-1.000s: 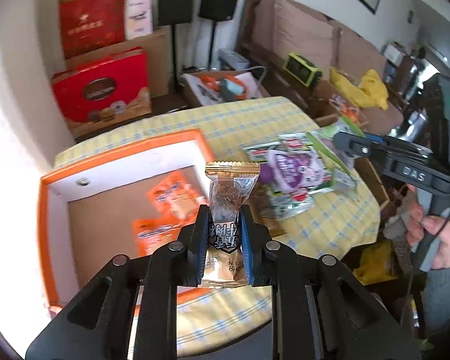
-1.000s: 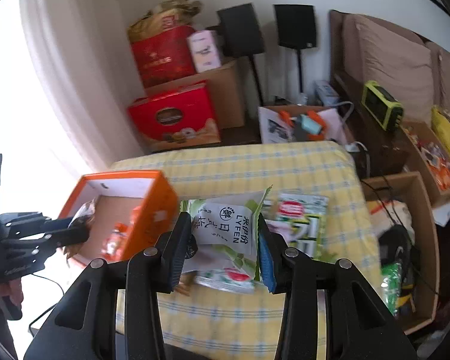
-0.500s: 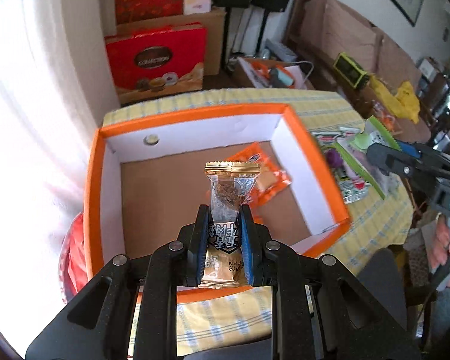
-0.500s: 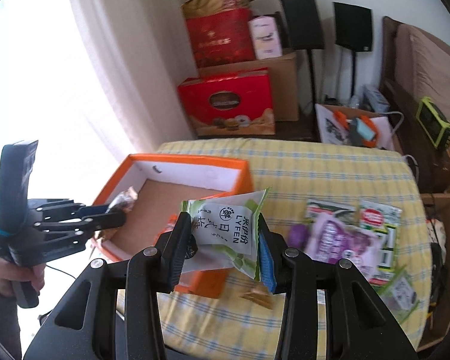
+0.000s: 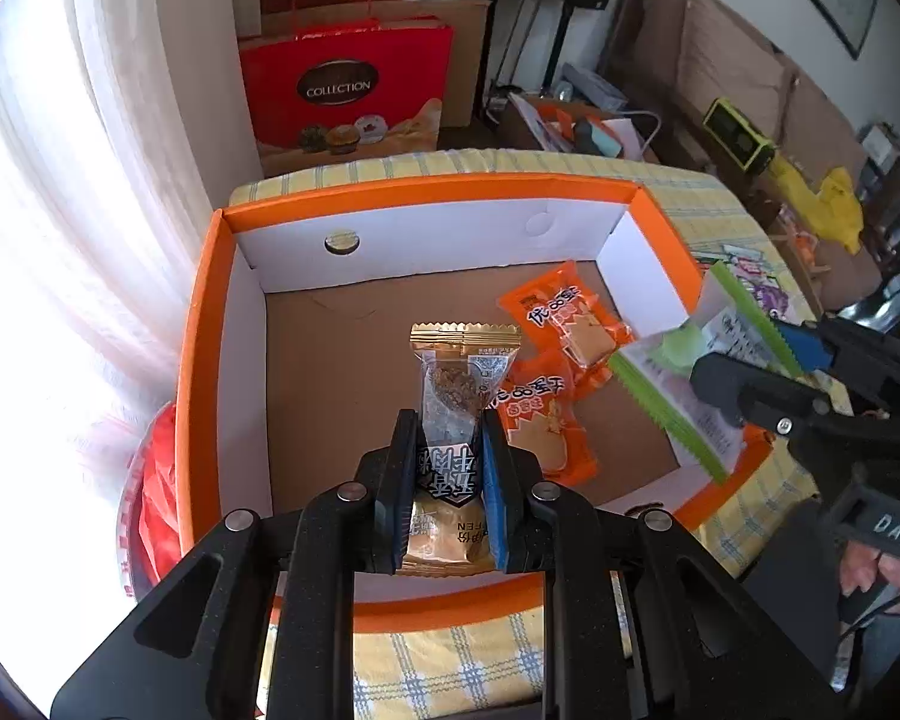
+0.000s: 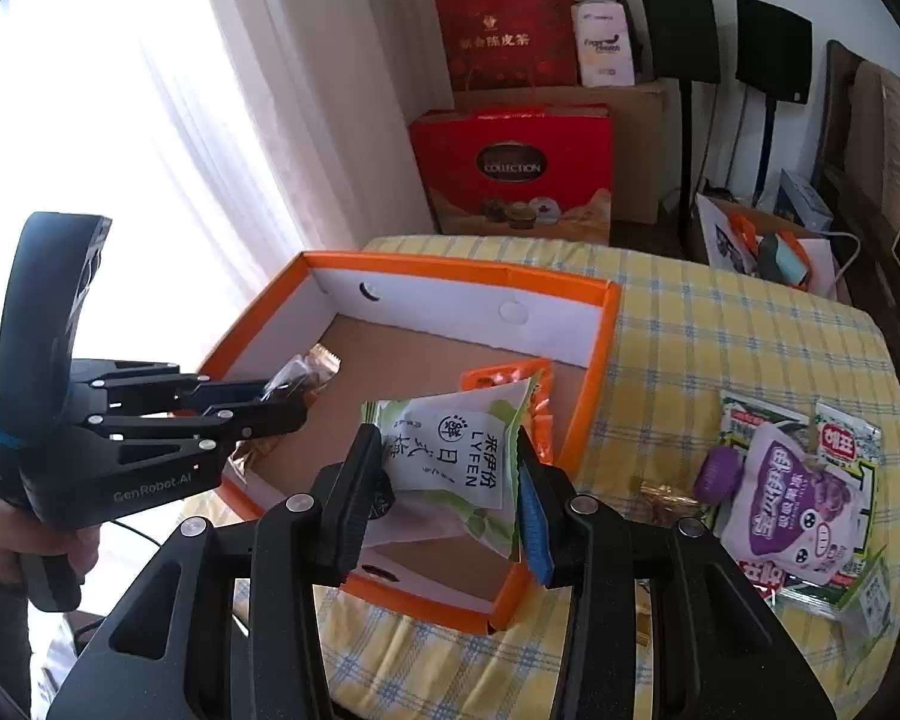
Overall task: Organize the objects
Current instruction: 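Carry both items into the orange box and open both tools, then move both tools out of the orange box back over the snack pile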
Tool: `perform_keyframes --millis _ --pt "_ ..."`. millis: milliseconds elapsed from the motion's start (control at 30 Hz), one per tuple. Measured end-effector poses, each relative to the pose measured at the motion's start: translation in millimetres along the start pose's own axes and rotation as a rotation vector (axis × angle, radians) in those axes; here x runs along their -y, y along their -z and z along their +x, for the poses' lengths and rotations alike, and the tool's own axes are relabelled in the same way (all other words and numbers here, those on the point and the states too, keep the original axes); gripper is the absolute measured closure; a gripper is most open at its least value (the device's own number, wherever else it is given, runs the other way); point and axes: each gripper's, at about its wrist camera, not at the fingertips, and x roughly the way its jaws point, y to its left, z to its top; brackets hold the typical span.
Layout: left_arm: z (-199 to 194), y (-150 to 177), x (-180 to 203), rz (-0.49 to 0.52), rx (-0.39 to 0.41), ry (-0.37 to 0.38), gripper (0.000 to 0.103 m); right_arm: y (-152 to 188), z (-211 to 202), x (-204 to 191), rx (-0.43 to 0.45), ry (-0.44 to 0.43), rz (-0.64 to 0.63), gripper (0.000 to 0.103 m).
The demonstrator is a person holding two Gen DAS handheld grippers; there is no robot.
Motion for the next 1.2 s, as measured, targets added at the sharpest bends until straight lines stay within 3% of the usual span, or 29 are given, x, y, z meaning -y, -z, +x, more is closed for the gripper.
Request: perform_keyframes --millis 333,467,633,867,967,1200 --pt "11.6 0.9 -5.6 -0.033 -0.026 -0.012 0.083 7.1 13.8 0.7 -0.033 0.019 -0.034 0.053" --pt "6.6 -0.3 -5.8 -0.038 -0.013 -0.018 0.075 3.2 1.6 5.2 -0.007 0.008 -0.012 0.053" --pt "-4.1 -3.4 -1.3 -0.032 0.008 -0.012 0.072 -2.6 -19.9 11.8 0.036 0.009 0.01 0.049" --pt "-21.5 -8.6 12.4 -0.007 0.06 -0.039 0.035 -4.9 -47.3 26.0 0.061 0.052 0.037 0.04" --pt "-23.5 -9.6 19.0 0.005 0.066 -0.045 0.027 -3.1 -53.7 33.8 0.062 0.087 0.041 0.029" --pt "-24.1 -10.7 31.1 0.001 0.063 0.016 0.022 5.3 -69.4 57.3 0.066 0.131 0.077 0.021"
